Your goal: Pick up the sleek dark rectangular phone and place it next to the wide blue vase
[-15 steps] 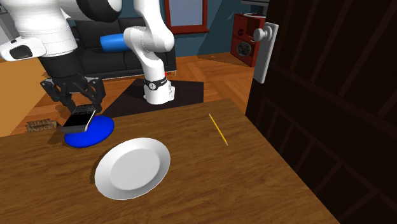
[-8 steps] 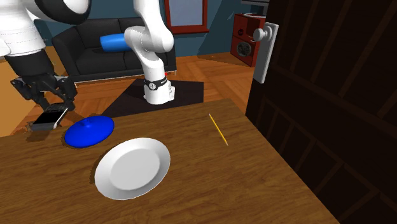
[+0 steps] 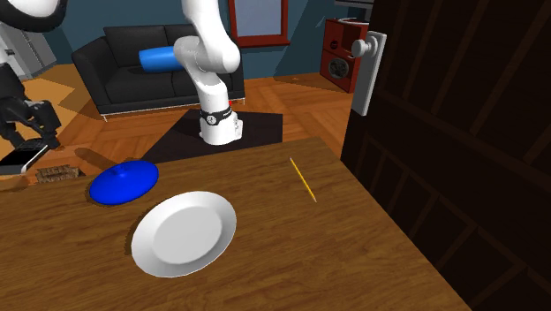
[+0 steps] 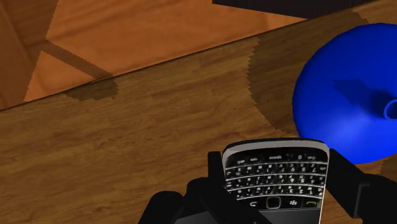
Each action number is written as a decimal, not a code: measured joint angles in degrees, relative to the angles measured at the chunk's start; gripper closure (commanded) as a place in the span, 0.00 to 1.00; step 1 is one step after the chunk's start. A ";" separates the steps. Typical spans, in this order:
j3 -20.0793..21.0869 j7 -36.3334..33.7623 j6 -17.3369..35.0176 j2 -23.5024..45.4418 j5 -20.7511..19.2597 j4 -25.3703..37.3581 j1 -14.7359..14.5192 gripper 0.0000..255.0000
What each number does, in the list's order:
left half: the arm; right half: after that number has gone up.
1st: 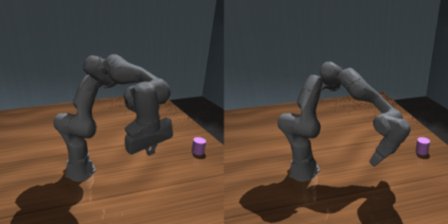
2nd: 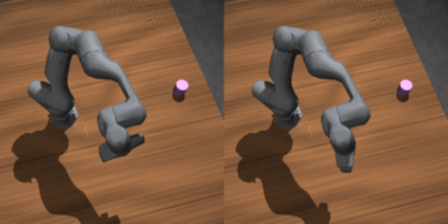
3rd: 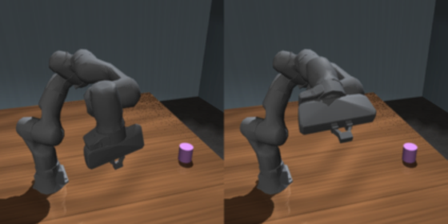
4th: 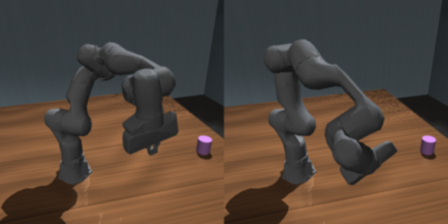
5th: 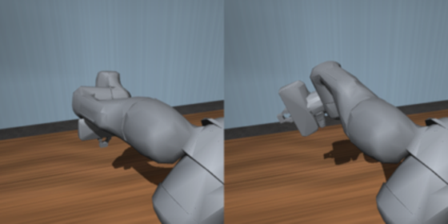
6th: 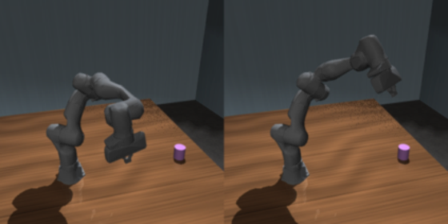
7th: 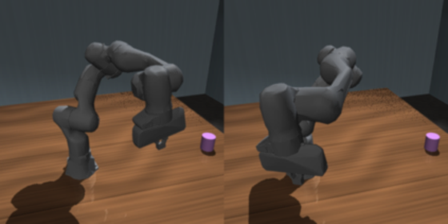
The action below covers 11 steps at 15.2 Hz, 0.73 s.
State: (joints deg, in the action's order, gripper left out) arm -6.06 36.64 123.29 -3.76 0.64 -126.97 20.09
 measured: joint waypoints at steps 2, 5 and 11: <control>-1.46 2.86 0.19 2.11 0.21 1.86 1.27 1.00; -3.39 6.87 -1.01 5.03 0.71 5.90 3.12 1.00; -4.13 9.06 1.38 8.53 1.49 6.89 4.01 1.00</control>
State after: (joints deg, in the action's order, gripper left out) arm -10.18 45.70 124.67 4.77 2.14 -120.08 24.11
